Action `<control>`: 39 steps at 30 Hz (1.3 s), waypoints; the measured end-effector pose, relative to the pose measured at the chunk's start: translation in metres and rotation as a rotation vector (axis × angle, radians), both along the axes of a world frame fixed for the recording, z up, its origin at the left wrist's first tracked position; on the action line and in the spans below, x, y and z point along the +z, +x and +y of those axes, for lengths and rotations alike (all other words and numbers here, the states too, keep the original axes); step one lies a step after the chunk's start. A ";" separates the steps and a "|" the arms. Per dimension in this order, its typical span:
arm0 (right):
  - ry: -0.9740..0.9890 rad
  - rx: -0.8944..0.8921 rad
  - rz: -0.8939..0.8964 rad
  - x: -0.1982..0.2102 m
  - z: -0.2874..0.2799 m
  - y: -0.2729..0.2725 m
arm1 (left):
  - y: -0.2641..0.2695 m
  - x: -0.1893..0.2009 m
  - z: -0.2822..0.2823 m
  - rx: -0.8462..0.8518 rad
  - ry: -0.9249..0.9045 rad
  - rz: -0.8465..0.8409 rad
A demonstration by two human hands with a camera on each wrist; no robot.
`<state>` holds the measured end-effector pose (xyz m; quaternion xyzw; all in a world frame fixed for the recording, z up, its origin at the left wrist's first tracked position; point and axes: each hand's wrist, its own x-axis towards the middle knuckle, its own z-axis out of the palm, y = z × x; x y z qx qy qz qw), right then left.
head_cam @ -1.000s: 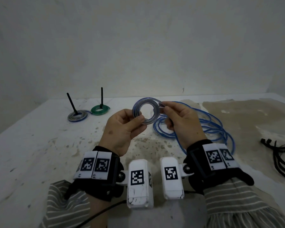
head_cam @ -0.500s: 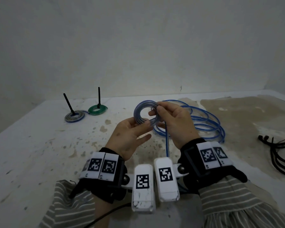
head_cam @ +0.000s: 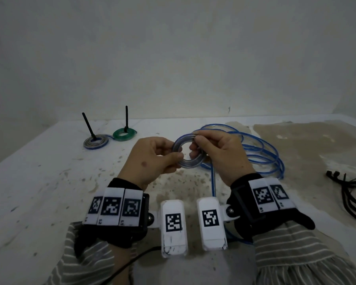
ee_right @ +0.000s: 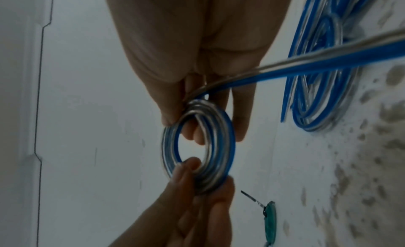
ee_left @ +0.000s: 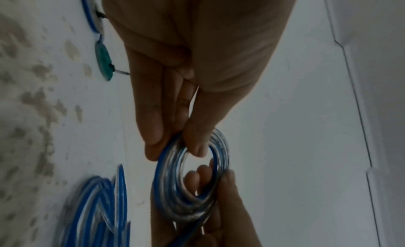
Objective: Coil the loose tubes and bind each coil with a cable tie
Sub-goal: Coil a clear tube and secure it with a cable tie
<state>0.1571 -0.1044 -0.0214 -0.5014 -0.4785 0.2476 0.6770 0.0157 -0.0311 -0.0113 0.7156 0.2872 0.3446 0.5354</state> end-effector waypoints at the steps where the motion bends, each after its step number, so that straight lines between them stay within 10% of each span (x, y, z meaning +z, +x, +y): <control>1: 0.015 0.013 0.044 0.001 0.001 0.000 | 0.001 0.001 0.000 -0.001 -0.056 -0.048; 9: 0.042 0.084 0.105 0.001 0.002 0.000 | 0.008 -0.001 -0.006 -0.129 -0.437 -0.204; 20: -0.019 0.020 -0.341 0.002 -0.004 0.000 | -0.004 0.006 -0.003 -0.006 -0.028 -0.009; 32: 0.026 0.069 0.082 0.003 0.001 -0.001 | 0.014 -0.003 -0.007 -0.071 -0.429 -0.335; 39: -0.078 0.008 -0.353 0.001 -0.002 0.002 | 0.002 0.001 -0.001 -0.013 0.066 -0.059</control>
